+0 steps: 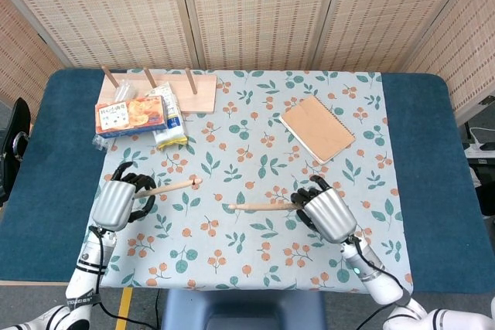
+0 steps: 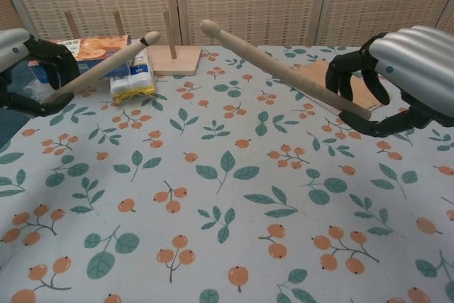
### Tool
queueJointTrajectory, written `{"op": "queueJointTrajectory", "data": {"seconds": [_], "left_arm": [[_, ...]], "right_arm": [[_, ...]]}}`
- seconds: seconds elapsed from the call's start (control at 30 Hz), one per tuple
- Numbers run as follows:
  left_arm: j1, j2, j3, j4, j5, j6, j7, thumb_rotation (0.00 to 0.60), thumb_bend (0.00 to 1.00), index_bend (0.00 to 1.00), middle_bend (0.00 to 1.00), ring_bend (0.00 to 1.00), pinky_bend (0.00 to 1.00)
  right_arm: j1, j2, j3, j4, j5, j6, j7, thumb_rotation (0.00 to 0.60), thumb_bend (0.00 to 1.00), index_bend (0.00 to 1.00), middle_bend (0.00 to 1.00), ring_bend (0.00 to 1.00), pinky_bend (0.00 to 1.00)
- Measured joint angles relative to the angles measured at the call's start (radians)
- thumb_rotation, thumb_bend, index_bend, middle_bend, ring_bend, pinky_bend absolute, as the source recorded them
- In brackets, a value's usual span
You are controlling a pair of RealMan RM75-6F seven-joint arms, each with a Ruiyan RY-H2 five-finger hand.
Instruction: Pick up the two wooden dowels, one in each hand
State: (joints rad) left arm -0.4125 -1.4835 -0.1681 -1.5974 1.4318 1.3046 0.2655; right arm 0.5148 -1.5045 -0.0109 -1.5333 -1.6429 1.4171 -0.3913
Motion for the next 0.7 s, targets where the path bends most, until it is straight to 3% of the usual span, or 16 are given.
{"op": "queueJointTrajectory", "data": {"seconds": [0.33,0.7], "left_arm": [[-0.019,-0.006,0.017,-0.141,0.02,0.022,0.203,0.6,0.52,0.8,0.74,0.49,0.21],[-0.028,-0.022,0.038,-0.177,0.053,0.03,0.228,0.6,0.52,0.8,0.74,0.49,0.21]], "right_arm": [[0.043,0.014,0.049,-0.041,0.048,-0.128,-0.002,0.6,0.42,1.0,0.92,0.7,0.32],[0.06,-0.012,0.073,-0.023,0.071,-0.184,0.012,0.6,0.42,1.0,0.93,0.7,0.33]]}}
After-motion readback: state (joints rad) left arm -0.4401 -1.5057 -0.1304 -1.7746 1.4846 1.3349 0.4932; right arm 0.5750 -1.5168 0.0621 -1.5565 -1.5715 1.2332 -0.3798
